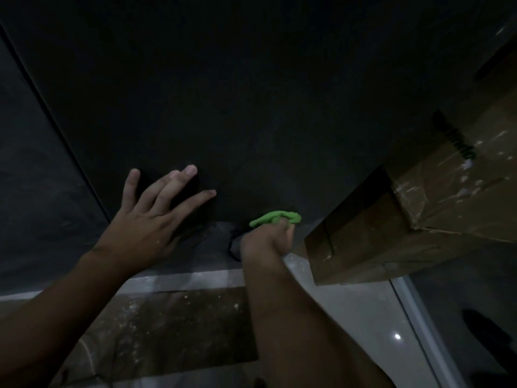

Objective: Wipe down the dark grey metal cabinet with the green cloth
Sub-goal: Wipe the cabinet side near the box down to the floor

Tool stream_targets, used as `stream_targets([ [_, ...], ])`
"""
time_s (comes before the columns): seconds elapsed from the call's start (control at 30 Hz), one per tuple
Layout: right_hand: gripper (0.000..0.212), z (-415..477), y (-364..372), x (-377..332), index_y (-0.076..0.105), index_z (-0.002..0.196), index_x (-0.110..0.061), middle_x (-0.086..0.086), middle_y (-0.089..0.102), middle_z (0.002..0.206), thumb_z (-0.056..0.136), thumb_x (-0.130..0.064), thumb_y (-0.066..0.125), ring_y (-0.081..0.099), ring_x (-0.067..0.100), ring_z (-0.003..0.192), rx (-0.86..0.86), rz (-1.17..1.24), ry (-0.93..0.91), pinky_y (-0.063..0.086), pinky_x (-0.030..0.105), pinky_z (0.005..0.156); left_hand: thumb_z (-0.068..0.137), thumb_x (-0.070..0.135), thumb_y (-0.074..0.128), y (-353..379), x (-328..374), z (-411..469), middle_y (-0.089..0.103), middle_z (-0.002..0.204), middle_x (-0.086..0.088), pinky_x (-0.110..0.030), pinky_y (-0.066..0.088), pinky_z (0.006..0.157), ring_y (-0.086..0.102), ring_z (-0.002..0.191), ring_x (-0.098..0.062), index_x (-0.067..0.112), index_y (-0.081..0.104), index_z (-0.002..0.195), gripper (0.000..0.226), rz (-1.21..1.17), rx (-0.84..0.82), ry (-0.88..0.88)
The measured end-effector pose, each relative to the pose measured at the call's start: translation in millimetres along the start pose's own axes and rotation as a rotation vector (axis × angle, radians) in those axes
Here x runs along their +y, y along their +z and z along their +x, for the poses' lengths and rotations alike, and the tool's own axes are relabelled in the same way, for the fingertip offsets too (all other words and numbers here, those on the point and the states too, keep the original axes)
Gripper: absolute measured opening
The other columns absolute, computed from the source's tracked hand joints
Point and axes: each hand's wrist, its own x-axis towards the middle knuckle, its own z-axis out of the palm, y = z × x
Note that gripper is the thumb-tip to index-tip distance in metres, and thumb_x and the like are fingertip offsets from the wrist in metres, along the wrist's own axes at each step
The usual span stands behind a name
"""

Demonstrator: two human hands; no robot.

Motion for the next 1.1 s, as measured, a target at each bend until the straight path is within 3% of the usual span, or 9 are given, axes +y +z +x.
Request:
stream_targets([
  [0.03,0.037,4.3,-4.7,-19.5,0.049,0.144,-0.020,-0.001,0.055,0.129,0.107,-0.016,0.044,0.053,0.021,0.106,-0.021,0.154,0.034,0.041,0.028,0.086,0.085,0.047,0.037,1.1,-0.6,0.0,0.006,0.166,-0.011,-0.057,-0.014,0.116,-0.012,0.150,-0.016,0.031,0.039,0.151,0.068,-0.004,-0.006,0.001],
  [0.13,0.046,30.1,-12.9,-45.0,0.045,0.145,-0.008,0.012,0.046,0.144,0.100,-0.017,0.051,0.050,0.026,0.120,0.000,0.003,-0.092,0.039,0.029,0.094,0.098,0.053,0.023,5.0,-3.3,-1.1,0.006,0.166,-0.009,-0.057,-0.014,0.116,-0.012,0.150,-0.014,0.034,0.036,0.151,0.058,-0.007,0.003,0.006],
  [0.27,0.040,84.4,-24.7,-50.6,0.053,0.143,-0.013,0.013,0.057,0.138,0.103,-0.022,0.051,0.058,0.031,0.120,0.136,-0.059,-0.148,0.048,0.049,0.106,0.102,0.055,0.004,14.3,-1.8,-1.5,0.001,0.166,-0.008,-0.061,-0.009,0.116,-0.009,0.151,-0.016,0.035,0.035,0.152,0.062,0.017,0.050,0.013],
  [0.47,0.037,87.6,-25.1,-44.5,0.052,0.140,-0.015,0.008,0.056,0.131,0.105,-0.025,0.047,0.055,0.027,0.115,0.075,-0.058,-0.106,0.047,0.039,0.100,0.101,0.058,0.007,19.1,-0.5,0.8,-0.005,0.166,-0.005,-0.060,-0.011,0.116,-0.007,0.151,-0.017,0.037,0.039,0.149,0.062,-0.015,0.095,0.015],
  [0.57,0.024,75.7,-24.0,-27.5,0.055,0.128,-0.022,0.011,0.054,0.139,0.105,-0.027,0.047,0.054,0.031,0.122,0.017,-0.091,-0.035,0.043,0.050,0.110,0.098,0.063,0.005,19.3,-0.9,0.5,0.000,0.166,-0.007,-0.061,-0.013,0.115,-0.002,0.152,-0.020,0.038,0.040,0.149,0.066,-0.037,0.077,0.004],
  [0.67,0.038,64.4,-24.8,-14.6,0.046,0.144,-0.023,0.011,0.043,0.149,0.106,-0.027,0.046,0.043,0.038,0.136,-0.012,-0.043,0.084,0.038,0.055,0.113,0.099,0.062,0.005,17.5,-0.9,-1.5,-0.004,0.166,-0.004,-0.061,-0.012,0.115,-0.007,0.151,-0.017,0.037,0.042,0.148,0.066,-0.032,0.090,0.008],
  [0.93,0.050,6.3,-3.8,9.7,0.031,0.154,-0.012,0.018,0.030,0.157,0.108,-0.028,0.044,0.036,0.044,0.139,-0.096,-0.174,0.341,0.041,0.061,0.105,0.081,0.041,0.037,-3.3,-5.9,-2.7,0.004,0.166,-0.006,-0.057,-0.007,0.116,0.001,0.152,-0.017,0.036,0.039,0.150,0.069,-0.001,0.044,0.010],
  [1.03,0.036,-22.9,-4.9,24.0,0.045,0.142,-0.010,0.016,0.045,0.140,0.107,-0.020,0.046,0.045,0.044,0.130,-0.127,-0.218,0.321,0.043,0.060,0.103,0.080,0.042,0.037,-13.9,-8.6,-7.1,0.004,0.166,-0.004,-0.051,-0.008,0.117,-0.009,0.151,-0.011,0.032,0.038,0.151,0.071,-0.003,0.007,0.016],
  [1.1,0.018,-41.7,-6.6,38.9,0.054,0.121,-0.009,0.013,0.057,0.116,0.105,-0.017,0.051,0.056,0.040,0.109,-0.180,-0.280,0.280,0.048,0.058,0.100,0.078,0.036,0.056,-17.9,-11.6,-9.2,0.005,0.166,-0.003,-0.050,-0.003,0.118,-0.001,0.151,-0.011,0.029,0.040,0.150,0.074,0.007,0.021,0.023],
])
